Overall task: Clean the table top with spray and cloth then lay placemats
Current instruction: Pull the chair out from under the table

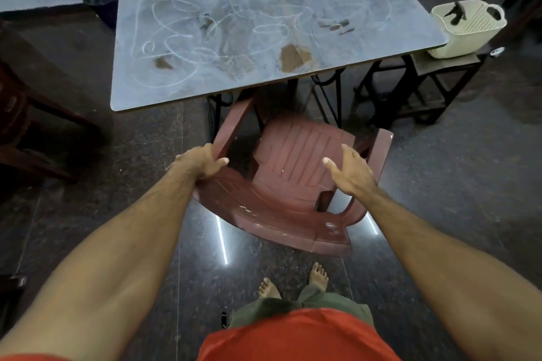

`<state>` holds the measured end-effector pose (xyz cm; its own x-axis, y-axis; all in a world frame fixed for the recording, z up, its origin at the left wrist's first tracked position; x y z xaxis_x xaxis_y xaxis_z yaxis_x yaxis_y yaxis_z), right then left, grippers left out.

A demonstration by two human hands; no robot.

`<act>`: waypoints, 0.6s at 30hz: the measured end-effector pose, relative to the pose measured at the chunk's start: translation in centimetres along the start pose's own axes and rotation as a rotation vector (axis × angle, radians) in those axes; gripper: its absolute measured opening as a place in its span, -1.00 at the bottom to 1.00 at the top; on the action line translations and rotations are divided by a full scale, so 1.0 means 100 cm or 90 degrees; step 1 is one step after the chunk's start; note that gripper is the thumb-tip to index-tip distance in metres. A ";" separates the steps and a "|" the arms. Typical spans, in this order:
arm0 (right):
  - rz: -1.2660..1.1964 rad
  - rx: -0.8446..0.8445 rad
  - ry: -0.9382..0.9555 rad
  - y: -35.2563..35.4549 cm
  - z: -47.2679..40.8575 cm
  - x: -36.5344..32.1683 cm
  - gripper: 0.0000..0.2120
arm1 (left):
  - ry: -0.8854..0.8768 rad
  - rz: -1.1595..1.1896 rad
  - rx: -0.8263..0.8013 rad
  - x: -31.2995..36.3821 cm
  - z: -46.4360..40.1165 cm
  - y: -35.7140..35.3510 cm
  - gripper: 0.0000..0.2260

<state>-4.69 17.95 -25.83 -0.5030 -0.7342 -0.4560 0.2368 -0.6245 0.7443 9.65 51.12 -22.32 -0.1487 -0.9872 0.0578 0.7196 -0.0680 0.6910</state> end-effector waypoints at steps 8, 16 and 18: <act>-0.225 -0.131 -0.314 -0.093 0.007 0.069 -0.28 | 0.063 -0.048 -0.132 -0.020 -0.037 -0.008 -0.39; -0.472 -0.194 -0.411 -0.132 0.018 0.077 -0.56 | 0.060 -0.058 -0.256 -0.025 -0.065 -0.018 -0.51; -0.535 -0.218 -0.438 -0.139 0.020 0.080 -0.60 | 0.063 -0.057 -0.282 -0.027 -0.070 -0.019 -0.48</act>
<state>-13.70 21.30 -38.82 -0.9340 0.1871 -0.3044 -0.2294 -0.9671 0.1097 13.44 52.95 -28.83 -0.1733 -0.9823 -0.0714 0.9307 -0.1870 0.3142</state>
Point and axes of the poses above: each hand's wrist, its own z-axis away from the middle knuckle, its own y-axis out of the back of the hand, x = y × z, the point moved 6 cm from there along -z, towards the middle knuckle, and after that the axes turned 14 degrees about -x, right-handed, at the moved point
